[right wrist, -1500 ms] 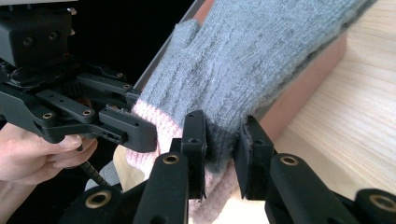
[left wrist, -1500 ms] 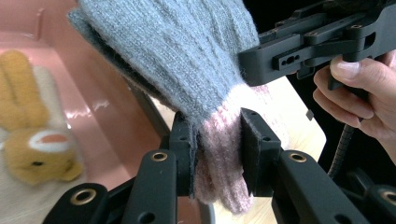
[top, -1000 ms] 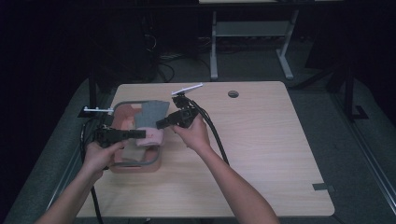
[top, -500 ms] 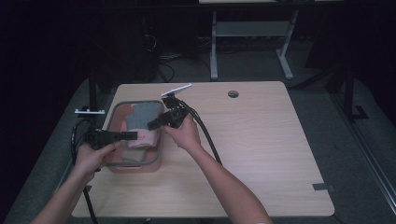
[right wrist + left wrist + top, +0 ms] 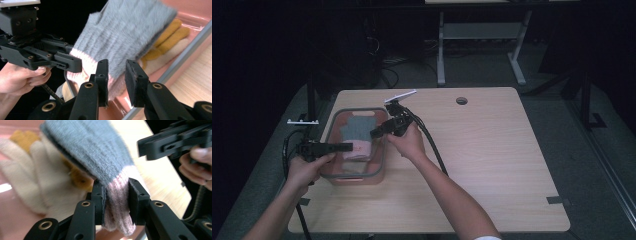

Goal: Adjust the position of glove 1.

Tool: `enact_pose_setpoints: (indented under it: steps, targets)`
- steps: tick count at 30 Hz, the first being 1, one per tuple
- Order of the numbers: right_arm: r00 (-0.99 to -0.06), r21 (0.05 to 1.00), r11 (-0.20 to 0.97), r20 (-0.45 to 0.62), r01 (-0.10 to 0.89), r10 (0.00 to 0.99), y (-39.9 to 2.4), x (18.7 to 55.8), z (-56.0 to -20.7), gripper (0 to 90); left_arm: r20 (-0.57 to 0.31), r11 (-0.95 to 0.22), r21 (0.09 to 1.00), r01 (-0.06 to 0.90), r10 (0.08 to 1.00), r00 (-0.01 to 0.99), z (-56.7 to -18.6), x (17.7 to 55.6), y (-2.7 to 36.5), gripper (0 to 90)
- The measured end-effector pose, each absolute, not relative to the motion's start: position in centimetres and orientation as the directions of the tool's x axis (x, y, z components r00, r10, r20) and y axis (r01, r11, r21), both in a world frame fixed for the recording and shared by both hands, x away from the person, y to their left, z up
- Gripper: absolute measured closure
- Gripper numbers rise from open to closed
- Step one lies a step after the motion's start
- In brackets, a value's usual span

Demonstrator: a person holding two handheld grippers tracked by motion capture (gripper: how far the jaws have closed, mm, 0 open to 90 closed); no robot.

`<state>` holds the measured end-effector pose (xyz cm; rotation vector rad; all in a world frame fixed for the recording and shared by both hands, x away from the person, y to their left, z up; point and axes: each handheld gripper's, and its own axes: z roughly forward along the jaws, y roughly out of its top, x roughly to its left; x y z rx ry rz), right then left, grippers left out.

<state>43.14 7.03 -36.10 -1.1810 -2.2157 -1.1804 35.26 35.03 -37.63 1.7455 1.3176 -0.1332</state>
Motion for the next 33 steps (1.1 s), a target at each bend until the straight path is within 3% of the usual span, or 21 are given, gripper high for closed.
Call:
enact_pose_setpoints:
  steps: [16, 26, 33]
  targets:
    - [-0.609, 0.519, 0.325, 0.605, 0.79, 0.512, 6.4, 42.7, -35.5, 71.8, -0.468, -0.079, 0.524, 0.848, 0.805, 0.365, -39.4, 36.4, 35.2, 66.7]
    - [-0.612, 0.525, 0.325, 0.595, 0.787, 0.521, 5.8, 42.3, -35.2, 71.0, -0.402, -0.092, 0.518, 0.851, 0.851, 0.337, -38.9, 36.6, 35.3, 50.2]
    - [-0.605, 0.522, 0.319, 0.593, 0.791, 0.531, 4.9, 42.3, -35.3, 67.3, -0.369, -0.094, 0.543, 0.835, 0.866, 0.337, -37.9, 36.6, 35.6, 45.3]
